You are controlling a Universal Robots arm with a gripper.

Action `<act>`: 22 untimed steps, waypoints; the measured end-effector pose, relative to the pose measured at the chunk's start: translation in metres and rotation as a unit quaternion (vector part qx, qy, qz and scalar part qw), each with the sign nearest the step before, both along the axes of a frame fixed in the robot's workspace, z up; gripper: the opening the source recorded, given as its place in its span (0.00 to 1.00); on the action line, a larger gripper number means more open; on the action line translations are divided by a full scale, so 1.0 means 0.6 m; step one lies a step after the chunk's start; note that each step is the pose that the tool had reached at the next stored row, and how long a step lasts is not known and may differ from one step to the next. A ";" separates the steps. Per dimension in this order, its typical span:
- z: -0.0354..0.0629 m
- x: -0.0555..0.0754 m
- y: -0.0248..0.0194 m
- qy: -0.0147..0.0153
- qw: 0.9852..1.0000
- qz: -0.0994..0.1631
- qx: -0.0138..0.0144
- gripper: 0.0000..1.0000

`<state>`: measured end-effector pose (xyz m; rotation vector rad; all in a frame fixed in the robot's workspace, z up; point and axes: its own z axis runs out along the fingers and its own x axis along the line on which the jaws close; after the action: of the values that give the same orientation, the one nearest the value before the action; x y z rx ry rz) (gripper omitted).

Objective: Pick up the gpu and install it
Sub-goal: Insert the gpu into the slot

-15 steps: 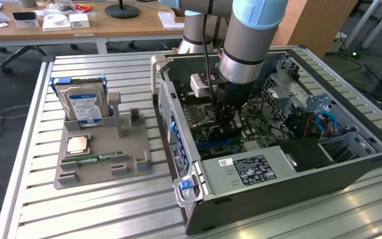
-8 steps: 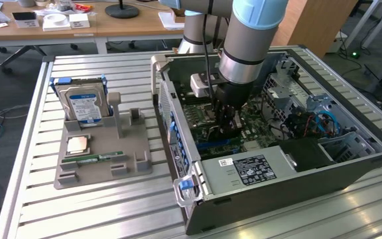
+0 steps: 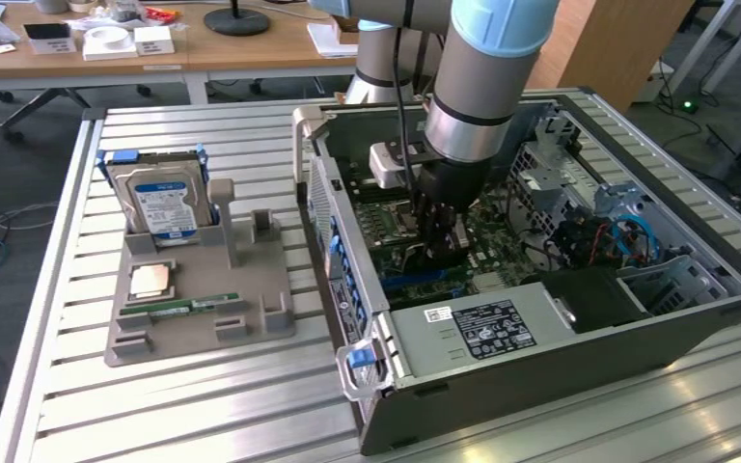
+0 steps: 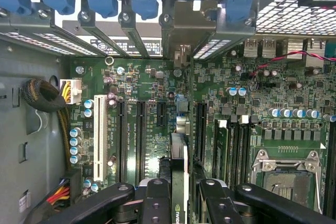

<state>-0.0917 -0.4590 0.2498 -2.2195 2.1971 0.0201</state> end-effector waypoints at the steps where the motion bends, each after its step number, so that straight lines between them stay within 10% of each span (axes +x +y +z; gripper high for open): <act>1: 0.002 0.000 0.0000 0.000 1.000 0.000 0.000 0.26; 22: 0.000 0.000 -0.0029 0.000 1.000 -0.013 0.000 0.26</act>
<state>-0.0919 -0.4607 0.2496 -2.1914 2.2251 0.0201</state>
